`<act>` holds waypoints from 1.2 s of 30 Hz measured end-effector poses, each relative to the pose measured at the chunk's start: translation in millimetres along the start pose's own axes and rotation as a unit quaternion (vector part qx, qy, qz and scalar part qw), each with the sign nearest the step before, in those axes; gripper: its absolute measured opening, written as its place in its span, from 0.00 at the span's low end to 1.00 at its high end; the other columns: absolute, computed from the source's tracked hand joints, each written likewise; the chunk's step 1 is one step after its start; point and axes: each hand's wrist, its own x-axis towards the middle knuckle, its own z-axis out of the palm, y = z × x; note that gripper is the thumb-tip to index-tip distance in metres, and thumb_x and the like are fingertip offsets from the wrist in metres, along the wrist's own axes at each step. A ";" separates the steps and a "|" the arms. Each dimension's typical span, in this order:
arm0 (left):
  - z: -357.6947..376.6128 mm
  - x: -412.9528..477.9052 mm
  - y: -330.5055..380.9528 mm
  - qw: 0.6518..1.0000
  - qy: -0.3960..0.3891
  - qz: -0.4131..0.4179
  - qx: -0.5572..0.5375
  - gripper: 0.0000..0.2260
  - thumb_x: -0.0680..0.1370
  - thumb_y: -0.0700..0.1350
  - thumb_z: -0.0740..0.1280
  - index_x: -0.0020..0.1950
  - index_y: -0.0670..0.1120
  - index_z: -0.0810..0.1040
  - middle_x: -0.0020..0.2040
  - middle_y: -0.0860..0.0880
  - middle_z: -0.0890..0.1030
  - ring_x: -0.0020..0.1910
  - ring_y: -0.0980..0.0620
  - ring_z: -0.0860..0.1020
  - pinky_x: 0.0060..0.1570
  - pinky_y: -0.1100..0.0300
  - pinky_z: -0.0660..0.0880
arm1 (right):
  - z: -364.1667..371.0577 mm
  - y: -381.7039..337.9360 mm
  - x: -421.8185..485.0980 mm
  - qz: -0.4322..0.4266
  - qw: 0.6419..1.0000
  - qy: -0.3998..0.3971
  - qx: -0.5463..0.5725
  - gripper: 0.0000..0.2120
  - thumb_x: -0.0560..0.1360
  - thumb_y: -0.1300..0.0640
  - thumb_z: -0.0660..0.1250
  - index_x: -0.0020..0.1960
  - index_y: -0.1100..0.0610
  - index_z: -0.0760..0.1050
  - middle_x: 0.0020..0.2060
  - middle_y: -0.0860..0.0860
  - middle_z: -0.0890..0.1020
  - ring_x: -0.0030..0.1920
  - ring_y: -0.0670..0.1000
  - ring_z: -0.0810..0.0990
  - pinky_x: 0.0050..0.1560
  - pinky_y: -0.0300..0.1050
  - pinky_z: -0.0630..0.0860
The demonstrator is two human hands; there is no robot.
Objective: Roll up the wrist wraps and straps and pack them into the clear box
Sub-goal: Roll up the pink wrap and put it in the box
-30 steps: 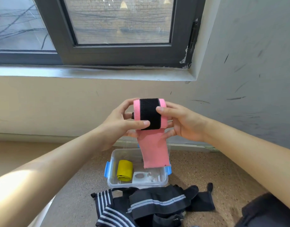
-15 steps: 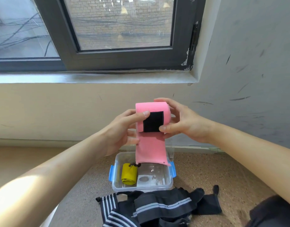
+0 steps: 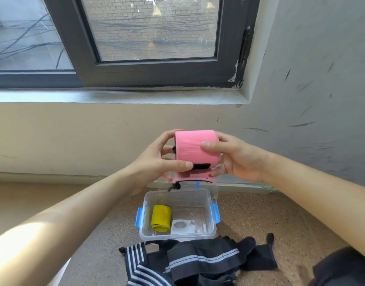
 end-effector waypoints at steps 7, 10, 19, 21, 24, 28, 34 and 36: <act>6.0 -0.4 -2.2 0.989 -0.009 -0.113 -0.092 0.32 0.69 0.68 0.70 0.67 0.53 0.77 0.51 0.45 0.84 0.47 0.47 0.84 0.49 0.53 0.80 | 0.3 12.0 5.3 -0.099 0.988 0.075 -0.095 0.35 0.67 0.60 0.81 0.70 0.52 0.70 0.64 0.56 0.77 0.59 0.56 0.82 0.49 0.50 0.83; 6.8 1.4 -5.6 0.986 0.020 -0.115 -0.117 0.28 0.69 0.61 0.74 0.67 0.54 0.77 0.57 0.47 0.84 0.50 0.48 0.85 0.53 0.52 0.82 | 1.7 18.0 7.0 -0.124 0.961 0.083 -0.233 0.38 0.66 0.56 0.83 0.71 0.47 0.69 0.65 0.48 0.76 0.62 0.52 0.80 0.56 0.50 0.83; -11.5 1.7 -27.0 0.988 0.027 -0.084 -0.126 0.40 0.56 0.45 0.82 0.68 0.50 0.76 0.57 0.40 0.86 0.56 0.44 0.85 0.55 0.54 0.81 | -8.8 26.8 21.2 0.039 0.990 0.011 -0.137 0.26 0.72 0.50 0.73 0.68 0.54 0.74 0.61 0.59 0.81 0.60 0.58 0.82 0.62 0.57 0.79; -15.1 6.6 -32.9 0.988 0.015 -0.081 -0.134 0.39 0.57 0.44 0.82 0.68 0.49 0.76 0.57 0.40 0.85 0.56 0.43 0.85 0.57 0.53 0.81 | -5.9 34.4 30.0 0.058 0.995 -0.010 -0.077 0.28 0.71 0.55 0.73 0.70 0.54 0.71 0.62 0.60 0.81 0.61 0.59 0.83 0.61 0.56 0.80; -19.6 21.4 -48.2 0.981 0.045 -0.084 -0.167 0.38 0.58 0.43 0.82 0.68 0.49 0.77 0.59 0.40 0.83 0.57 0.47 0.84 0.56 0.56 0.80 | -7.4 48.3 48.2 0.077 0.996 -0.029 -0.034 0.35 0.71 0.60 0.76 0.75 0.52 0.67 0.65 0.60 0.80 0.63 0.62 0.82 0.64 0.62 0.78; -15.1 39.3 -89.7 0.968 0.096 -0.125 -0.196 0.34 0.67 0.39 0.81 0.71 0.46 0.73 0.58 0.42 0.84 0.52 0.46 0.86 0.52 0.55 0.83 | -10.0 83.6 79.5 0.110 0.993 0.048 -0.009 0.38 0.67 0.60 0.80 0.74 0.53 0.69 0.65 0.59 0.79 0.62 0.61 0.83 0.64 0.65 0.78; 3.2 41.1 -187.1 0.965 0.145 -0.185 -0.117 0.28 0.75 0.47 0.77 0.72 0.43 0.72 0.60 0.44 0.83 0.57 0.46 0.84 0.52 0.56 0.83 | -1.4 179.0 118.2 0.171 0.973 0.152 0.008 0.33 0.71 0.63 0.78 0.72 0.55 0.70 0.61 0.57 0.81 0.53 0.58 0.86 0.50 0.54 0.85; 5.3 32.0 -219.9 0.970 0.175 -0.160 0.061 0.32 0.71 0.58 0.76 0.71 0.48 0.75 0.60 0.49 0.83 0.59 0.51 0.82 0.59 0.53 0.79 | -0.1 210.8 126.3 0.193 0.967 0.167 -0.005 0.34 0.71 0.63 0.78 0.73 0.55 0.69 0.61 0.56 0.81 0.51 0.56 0.86 0.43 0.49 0.84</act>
